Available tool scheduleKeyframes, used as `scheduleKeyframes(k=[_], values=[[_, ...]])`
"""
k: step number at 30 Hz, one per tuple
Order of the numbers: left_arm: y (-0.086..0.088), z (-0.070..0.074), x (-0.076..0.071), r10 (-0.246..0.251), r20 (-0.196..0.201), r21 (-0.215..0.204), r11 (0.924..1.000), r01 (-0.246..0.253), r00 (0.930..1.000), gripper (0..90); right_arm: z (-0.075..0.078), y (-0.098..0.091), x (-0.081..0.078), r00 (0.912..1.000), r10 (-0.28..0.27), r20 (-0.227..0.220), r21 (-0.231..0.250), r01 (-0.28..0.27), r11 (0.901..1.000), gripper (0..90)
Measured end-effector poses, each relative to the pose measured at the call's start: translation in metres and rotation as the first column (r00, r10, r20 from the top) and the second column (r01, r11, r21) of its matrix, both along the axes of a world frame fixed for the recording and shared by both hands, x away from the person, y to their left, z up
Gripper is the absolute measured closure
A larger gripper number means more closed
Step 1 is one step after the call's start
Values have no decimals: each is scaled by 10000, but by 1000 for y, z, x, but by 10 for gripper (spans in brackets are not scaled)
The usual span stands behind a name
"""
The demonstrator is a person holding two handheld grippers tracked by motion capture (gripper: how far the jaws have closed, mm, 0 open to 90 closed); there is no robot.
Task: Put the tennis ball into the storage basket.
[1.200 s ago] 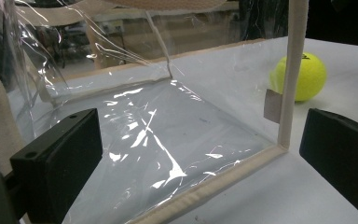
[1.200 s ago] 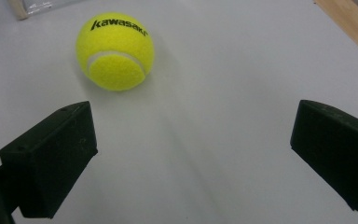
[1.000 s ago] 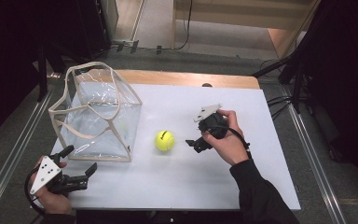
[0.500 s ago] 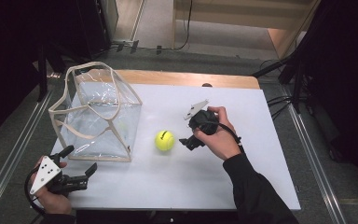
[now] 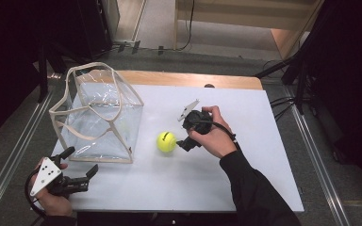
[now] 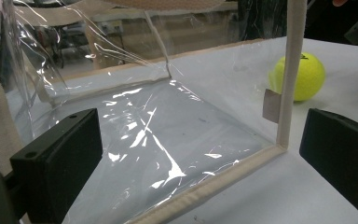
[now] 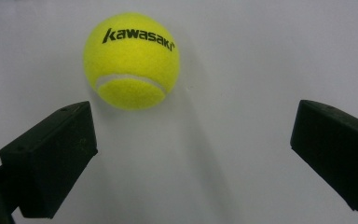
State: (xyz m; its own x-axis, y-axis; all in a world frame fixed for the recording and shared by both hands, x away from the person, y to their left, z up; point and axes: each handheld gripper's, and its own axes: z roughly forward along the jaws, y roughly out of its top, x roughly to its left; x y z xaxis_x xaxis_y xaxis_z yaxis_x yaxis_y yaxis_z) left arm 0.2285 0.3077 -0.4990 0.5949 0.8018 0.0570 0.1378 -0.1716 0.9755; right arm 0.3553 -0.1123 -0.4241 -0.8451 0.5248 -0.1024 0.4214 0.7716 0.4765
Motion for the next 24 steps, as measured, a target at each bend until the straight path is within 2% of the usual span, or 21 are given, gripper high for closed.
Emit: scheduleKeyframes(k=[5, 12, 24], values=[[0, 0, 0, 8, -21, 28, 10000, -8, 10000, 0, -5, 10, 4, 9998, 162, -87, -371, -165, 9992, 0], [0, 0, 0, -30, -4, -18, 10000, 30, 10000, 0, -8, 20, 7, 9990, 374, -237, -576, -387, 9976, 0], [0, 0, 0, -44, 5, -55, 10000, 44, 10000, 0, -13, 37, 10, 9955, 770, -562, -610, -804, 9949, 0]])
